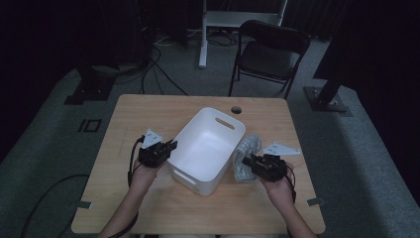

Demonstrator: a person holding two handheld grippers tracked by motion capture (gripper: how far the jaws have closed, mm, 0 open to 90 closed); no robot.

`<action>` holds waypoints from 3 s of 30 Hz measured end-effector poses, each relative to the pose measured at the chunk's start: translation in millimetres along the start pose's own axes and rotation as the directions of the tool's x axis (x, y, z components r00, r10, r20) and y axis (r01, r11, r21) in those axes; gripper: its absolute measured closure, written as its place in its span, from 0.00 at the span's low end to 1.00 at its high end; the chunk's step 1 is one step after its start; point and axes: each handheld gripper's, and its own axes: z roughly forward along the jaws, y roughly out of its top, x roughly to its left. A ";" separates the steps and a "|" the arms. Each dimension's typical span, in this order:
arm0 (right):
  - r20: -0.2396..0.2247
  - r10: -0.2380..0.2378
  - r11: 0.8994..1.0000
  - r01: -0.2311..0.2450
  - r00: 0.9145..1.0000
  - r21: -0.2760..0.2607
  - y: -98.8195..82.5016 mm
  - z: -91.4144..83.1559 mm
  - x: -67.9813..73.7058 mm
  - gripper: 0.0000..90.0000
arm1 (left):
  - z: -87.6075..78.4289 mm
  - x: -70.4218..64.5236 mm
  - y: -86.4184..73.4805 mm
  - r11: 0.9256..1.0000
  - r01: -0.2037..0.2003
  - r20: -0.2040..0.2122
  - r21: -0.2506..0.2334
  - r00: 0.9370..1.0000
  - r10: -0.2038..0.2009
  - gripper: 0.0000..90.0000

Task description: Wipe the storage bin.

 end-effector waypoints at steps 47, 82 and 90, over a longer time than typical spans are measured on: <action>-0.047 0.020 0.964 -0.007 0.999 0.267 -47.7 77.9 13.9 0.84 | 1.3 -2.3 1.3 1.000 -0.030 0.013 0.006 0.999 0.030 0.94; -0.005 0.063 0.987 -0.062 0.998 0.145 -16.1 67.7 -15.0 0.84 | 0.2 -2.4 2.0 0.998 -0.057 0.030 0.009 0.998 0.056 0.93; 0.004 0.091 0.972 -0.090 0.996 0.217 -34.1 86.3 -22.4 0.84 | 0.2 -2.3 2.0 0.998 -0.063 0.026 0.009 0.998 0.063 0.92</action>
